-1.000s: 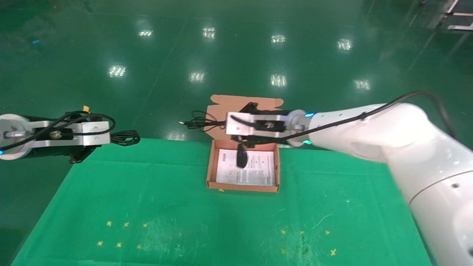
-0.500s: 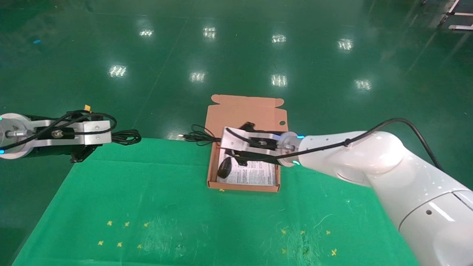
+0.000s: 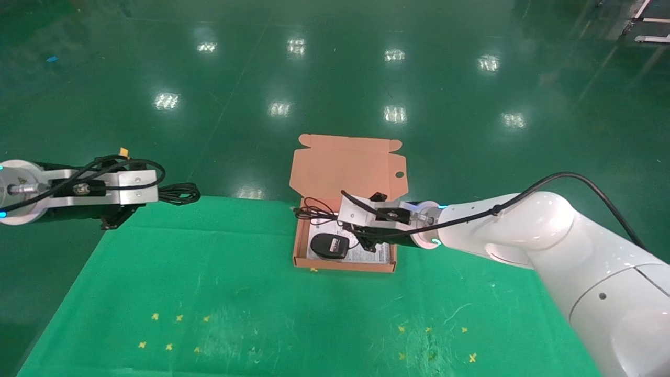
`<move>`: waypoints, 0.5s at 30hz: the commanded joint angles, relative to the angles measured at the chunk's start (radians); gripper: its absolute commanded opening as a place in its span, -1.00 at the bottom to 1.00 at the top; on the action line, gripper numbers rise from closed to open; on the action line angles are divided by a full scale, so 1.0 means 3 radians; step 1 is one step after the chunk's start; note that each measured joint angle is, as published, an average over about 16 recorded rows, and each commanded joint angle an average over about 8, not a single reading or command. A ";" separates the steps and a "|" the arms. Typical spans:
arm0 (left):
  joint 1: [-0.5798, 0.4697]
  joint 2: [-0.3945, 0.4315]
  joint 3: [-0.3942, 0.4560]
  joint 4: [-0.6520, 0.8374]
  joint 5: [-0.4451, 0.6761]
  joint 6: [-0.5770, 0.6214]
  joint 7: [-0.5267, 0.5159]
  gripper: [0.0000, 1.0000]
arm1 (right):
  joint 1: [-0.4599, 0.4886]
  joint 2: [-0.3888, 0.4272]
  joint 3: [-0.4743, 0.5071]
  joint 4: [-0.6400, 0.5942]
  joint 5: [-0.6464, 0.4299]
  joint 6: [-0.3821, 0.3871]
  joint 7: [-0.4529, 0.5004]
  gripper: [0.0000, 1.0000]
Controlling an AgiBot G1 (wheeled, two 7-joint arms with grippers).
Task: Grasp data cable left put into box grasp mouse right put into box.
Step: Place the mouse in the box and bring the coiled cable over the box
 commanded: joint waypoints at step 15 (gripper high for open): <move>0.0154 0.0976 0.0111 0.1000 -0.0297 -0.0980 0.0851 -1.00 | 0.0075 0.0846 0.0074 0.0677 0.0013 -0.0009 0.0080 1.00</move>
